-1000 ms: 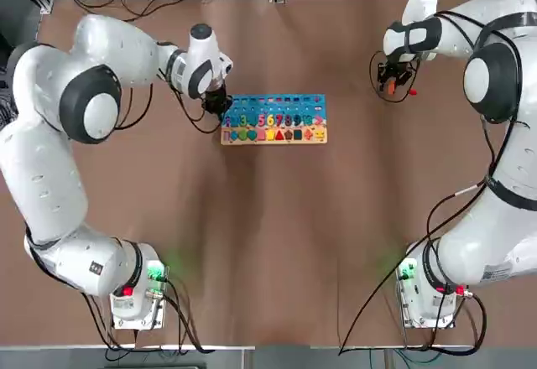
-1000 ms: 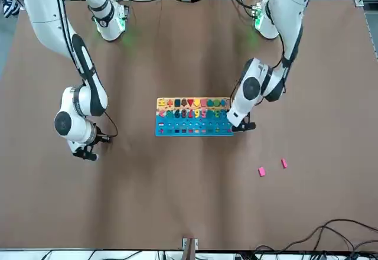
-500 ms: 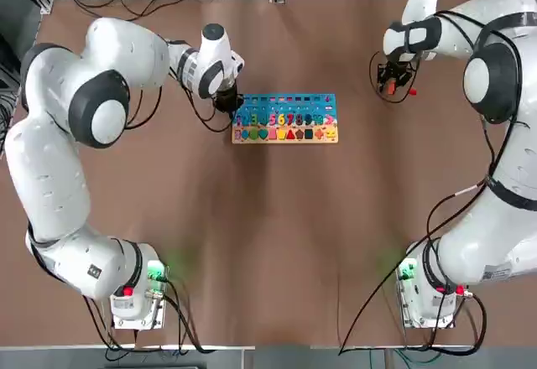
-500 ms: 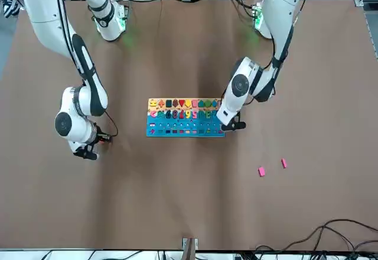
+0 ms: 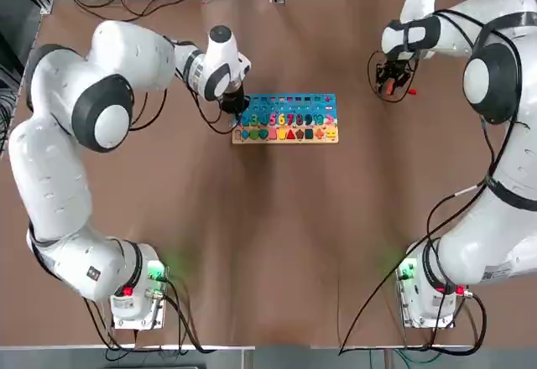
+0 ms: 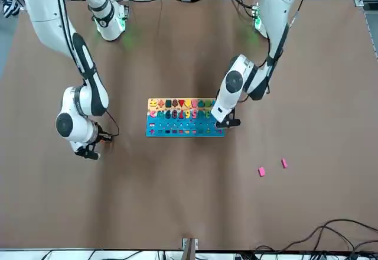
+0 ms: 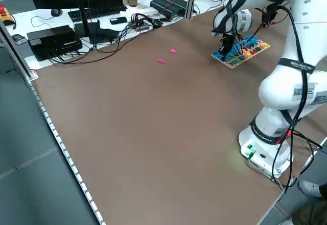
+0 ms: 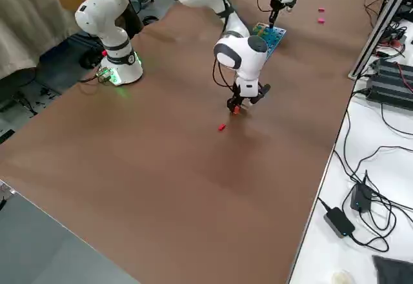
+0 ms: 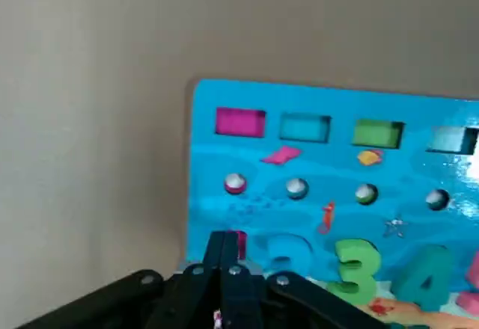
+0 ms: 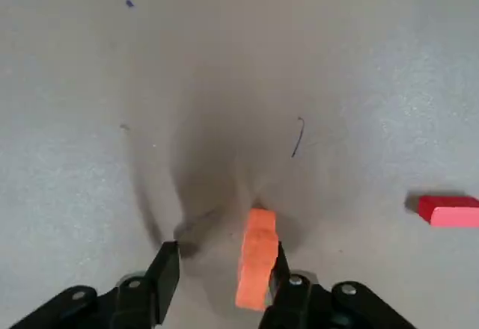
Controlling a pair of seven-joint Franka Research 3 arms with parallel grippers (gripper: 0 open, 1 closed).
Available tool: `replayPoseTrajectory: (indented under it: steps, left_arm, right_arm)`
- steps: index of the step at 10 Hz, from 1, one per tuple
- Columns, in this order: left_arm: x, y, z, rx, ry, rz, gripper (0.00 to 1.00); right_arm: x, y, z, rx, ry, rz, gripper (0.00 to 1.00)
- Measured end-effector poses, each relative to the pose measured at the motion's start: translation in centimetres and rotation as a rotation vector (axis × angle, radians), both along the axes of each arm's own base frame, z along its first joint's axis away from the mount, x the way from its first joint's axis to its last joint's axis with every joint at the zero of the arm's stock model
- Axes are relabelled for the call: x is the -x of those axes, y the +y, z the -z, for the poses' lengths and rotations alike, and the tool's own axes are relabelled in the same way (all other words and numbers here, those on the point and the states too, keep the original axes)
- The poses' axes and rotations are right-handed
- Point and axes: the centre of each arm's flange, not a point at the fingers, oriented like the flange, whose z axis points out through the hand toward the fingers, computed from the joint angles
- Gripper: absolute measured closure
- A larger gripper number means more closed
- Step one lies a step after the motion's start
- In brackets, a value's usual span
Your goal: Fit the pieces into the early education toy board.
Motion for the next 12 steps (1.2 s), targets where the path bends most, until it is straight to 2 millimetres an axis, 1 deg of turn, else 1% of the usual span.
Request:
replayPoseTrajectory:
  steps: [2,4,7,9,10,11,12]
  left_arm:
    - [0.1,-0.7,0.2,0.000,0.002,0.008,0.99]
    - [0.0,-0.8,0.2,-0.002,0.005,0.009,0.99]
    - [0.0,-1.1,0.2,-0.004,0.008,0.011,0.99]
    - [0.2,-2.7,0.3,0.003,0.002,0.019,0.99]
    - [0.2,-3.7,0.3,0.007,-0.002,0.018,0.99]
    - [0.2,-4.7,0.3,0.013,-0.007,0.023,0.99]
    - [0.2,-5.6,0.3,0.018,-0.012,0.023,0.99]
  right_arm:
    - [0.1,0.1,0.0,-0.001,0.005,0.003,0.43]
    - [0.0,0.7,-0.2,-0.003,0.002,0.013,0.42]
    - [-1.1,1.2,-1.5,-0.006,-0.030,0.030,0.42]
    - [-1.7,1.1,-2.2,-0.007,-0.045,0.036,0.41]
    - [-1.8,0.7,-2.2,-0.005,-0.047,0.048,0.40]
    - [-1.9,-0.2,-2.3,0.000,-0.047,0.080,0.38]
    - [-2.0,-1.1,-2.3,0.008,-0.046,0.147,0.39]
